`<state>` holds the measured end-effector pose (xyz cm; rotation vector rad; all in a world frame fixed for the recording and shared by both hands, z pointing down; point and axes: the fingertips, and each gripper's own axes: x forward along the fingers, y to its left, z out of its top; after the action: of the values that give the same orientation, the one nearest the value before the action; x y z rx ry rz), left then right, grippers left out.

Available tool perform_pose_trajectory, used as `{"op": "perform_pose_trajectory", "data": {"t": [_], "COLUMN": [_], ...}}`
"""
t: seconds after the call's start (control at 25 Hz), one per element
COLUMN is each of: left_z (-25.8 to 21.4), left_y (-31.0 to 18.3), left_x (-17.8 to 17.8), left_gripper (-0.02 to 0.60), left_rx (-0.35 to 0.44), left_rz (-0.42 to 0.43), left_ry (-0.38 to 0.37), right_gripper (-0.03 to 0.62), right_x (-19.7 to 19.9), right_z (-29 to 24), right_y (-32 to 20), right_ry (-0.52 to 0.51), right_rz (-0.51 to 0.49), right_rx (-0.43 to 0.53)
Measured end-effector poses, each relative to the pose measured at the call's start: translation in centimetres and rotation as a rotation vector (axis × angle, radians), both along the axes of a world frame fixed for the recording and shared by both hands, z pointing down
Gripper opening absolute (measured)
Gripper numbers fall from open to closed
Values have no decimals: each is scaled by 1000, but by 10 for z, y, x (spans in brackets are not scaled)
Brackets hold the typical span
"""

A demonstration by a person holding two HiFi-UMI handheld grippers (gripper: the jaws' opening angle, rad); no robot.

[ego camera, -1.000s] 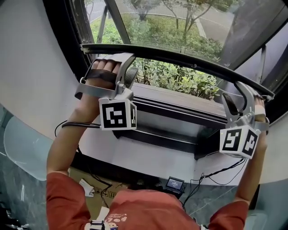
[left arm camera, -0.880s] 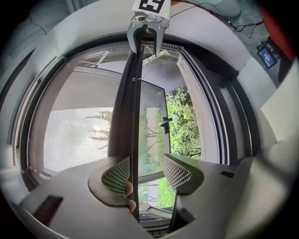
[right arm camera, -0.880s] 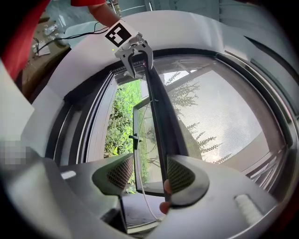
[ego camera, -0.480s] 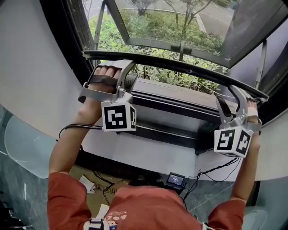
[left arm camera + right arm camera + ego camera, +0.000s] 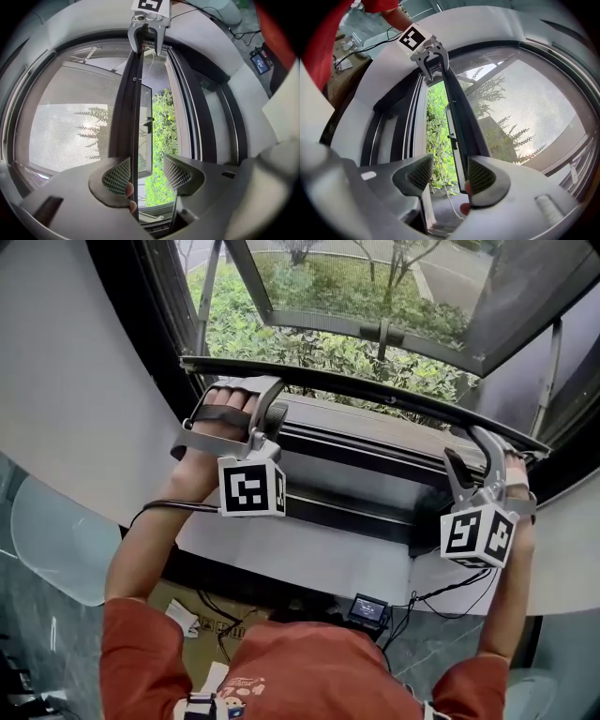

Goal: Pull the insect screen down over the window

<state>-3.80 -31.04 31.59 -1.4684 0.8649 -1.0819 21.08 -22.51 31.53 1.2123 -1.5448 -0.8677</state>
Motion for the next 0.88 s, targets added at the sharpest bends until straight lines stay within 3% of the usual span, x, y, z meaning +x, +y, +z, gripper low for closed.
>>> {"op": "perform_pose_trajectory", "data": {"t": [0.36, 0.88], "left_z": [11, 52], "left_y": [5, 5], "left_x": [-1, 0], "left_gripper": [225, 225], "left_rx": [-20, -111], "left_rz": [1, 10], "left_ry": [6, -7], "right_gripper": [235, 235], "right_x": [-3, -1], "right_z": [9, 51], "right_y": [5, 3], "right_ry": [-39, -90], "right_rz": [1, 9], "right_rx": [-18, -129]}}
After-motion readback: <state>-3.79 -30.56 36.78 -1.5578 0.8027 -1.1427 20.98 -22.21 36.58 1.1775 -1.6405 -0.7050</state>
